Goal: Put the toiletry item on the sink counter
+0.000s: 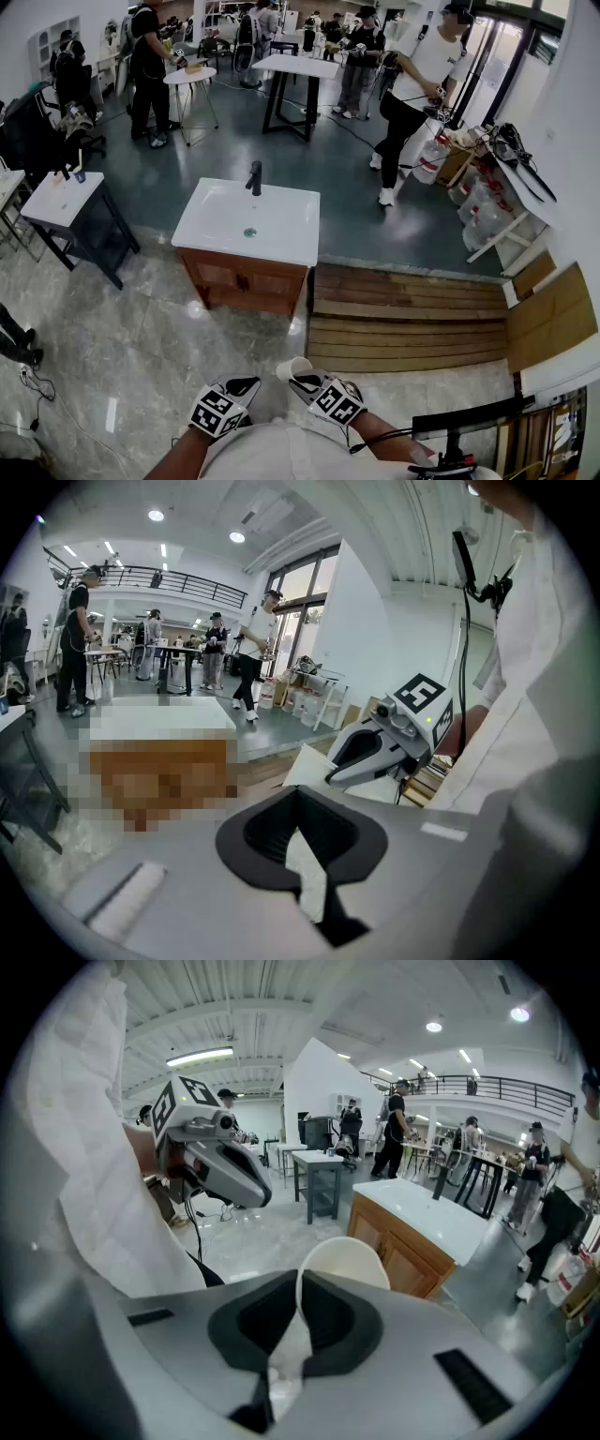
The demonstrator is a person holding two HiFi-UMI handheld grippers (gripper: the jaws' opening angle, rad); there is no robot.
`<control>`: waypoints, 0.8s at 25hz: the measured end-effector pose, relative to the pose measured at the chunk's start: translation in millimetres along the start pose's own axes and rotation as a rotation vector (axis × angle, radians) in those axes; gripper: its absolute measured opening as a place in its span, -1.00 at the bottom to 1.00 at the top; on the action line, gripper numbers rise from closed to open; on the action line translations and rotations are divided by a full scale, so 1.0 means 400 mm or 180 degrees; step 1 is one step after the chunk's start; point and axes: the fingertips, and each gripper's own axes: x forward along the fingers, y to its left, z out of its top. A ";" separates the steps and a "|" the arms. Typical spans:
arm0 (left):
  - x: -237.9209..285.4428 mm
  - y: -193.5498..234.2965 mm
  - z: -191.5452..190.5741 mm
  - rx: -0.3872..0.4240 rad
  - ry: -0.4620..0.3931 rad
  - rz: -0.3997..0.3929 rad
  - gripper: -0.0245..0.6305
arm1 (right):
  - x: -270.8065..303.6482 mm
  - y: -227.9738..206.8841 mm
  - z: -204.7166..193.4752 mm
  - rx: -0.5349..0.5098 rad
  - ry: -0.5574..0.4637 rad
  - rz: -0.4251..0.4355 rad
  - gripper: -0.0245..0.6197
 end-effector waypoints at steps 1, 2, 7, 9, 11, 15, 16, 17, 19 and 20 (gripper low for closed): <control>0.003 -0.001 0.000 0.0031 0.0005 0.0013 -0.91 | -0.002 -0.010 -0.001 -0.0016 0.0002 0.0003 -0.87; 0.005 -0.002 -0.001 0.0061 0.0012 0.0030 -0.91 | -0.004 -0.018 -0.004 -0.0031 0.0006 0.0009 -0.87; -0.018 0.011 0.001 0.0107 0.0003 0.0173 -0.91 | 0.003 -0.022 -0.016 -0.0083 0.0049 0.0053 -0.87; -0.023 0.031 0.015 0.0069 -0.0026 0.0208 -0.91 | 0.012 -0.039 0.001 -0.0061 0.0034 0.0067 -0.87; -0.030 0.048 0.003 -0.0017 0.0004 0.0211 -0.91 | 0.030 -0.040 0.011 0.0065 0.0014 0.0129 -0.87; -0.011 0.137 0.017 0.0026 0.0016 0.0141 -0.91 | 0.082 -0.104 0.041 0.0081 0.0062 0.0072 -0.87; -0.008 0.160 0.029 0.0052 0.0000 0.0114 -0.91 | 0.094 -0.122 0.050 0.0082 0.0091 0.0042 -0.87; -0.009 0.184 0.042 0.0076 -0.0025 0.0091 -0.91 | 0.106 -0.136 0.061 0.0094 0.0115 0.0014 -0.87; -0.017 0.248 0.081 0.0138 -0.0093 0.0066 -0.91 | 0.142 -0.179 0.100 0.0107 0.0136 -0.0053 -0.87; -0.021 0.283 0.103 0.0166 -0.0123 0.0050 -0.91 | 0.162 -0.205 0.127 0.0101 0.0146 -0.0086 -0.87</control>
